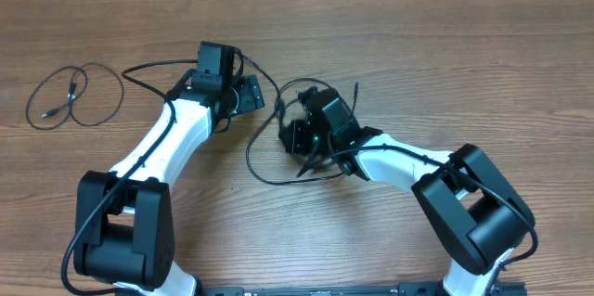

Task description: Untangle cables

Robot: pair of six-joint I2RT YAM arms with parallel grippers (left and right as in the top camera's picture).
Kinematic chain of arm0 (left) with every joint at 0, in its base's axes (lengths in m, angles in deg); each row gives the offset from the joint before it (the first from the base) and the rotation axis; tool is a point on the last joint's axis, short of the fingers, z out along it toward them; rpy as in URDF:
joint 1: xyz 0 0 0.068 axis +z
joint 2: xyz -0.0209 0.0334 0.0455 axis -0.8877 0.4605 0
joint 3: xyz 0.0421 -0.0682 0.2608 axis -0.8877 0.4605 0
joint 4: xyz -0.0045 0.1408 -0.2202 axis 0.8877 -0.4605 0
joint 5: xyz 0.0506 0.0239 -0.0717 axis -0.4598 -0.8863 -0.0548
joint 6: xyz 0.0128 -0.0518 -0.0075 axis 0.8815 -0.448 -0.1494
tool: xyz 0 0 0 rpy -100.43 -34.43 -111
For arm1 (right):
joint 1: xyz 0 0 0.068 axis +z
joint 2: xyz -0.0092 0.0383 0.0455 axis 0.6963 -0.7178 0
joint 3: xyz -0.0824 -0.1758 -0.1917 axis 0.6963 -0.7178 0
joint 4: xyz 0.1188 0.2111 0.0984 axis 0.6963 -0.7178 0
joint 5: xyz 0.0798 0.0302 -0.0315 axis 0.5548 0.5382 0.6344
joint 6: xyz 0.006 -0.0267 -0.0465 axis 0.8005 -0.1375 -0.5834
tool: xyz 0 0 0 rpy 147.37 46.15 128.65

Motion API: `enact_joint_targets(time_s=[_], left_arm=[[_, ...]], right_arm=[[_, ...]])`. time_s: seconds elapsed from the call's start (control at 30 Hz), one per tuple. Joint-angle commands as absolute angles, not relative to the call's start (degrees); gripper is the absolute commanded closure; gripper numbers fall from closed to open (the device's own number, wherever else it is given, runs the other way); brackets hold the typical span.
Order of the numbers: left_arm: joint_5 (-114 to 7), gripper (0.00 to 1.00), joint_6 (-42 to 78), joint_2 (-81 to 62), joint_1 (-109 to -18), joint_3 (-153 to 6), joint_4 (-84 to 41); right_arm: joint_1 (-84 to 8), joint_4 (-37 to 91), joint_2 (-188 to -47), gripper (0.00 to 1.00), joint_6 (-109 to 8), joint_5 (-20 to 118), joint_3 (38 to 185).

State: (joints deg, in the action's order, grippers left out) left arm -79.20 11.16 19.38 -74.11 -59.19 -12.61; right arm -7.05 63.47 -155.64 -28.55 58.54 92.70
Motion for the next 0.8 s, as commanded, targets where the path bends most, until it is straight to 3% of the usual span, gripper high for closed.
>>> enact_joint_targets(time_s=[0.0, 0.2, 0.4, 0.77], left_arm=[[-78.5, 0.18, 11.0, 19.5, -74.2, -59.2, -12.6], [-78.5, 0.17, 11.0, 19.5, -74.2, -59.2, -12.7], [-78.5, 0.17, 11.0, 19.5, -74.2, -59.2, -12.7], [-78.5, 0.16, 11.0, 19.5, -74.2, -59.2, -12.6]], right_arm=[[-5.2, 61.1, -154.5, 0.96, -28.6, 59.3, 92.5], [-4.9, 58.6, -154.5, 0.96, -28.6, 60.7, 92.5], [-5.7, 64.8, -153.3, 0.96, -33.1, 77.6, 92.5], [-7.5, 61.9, -149.4, 0.96, -36.4, 77.0, 92.5]])
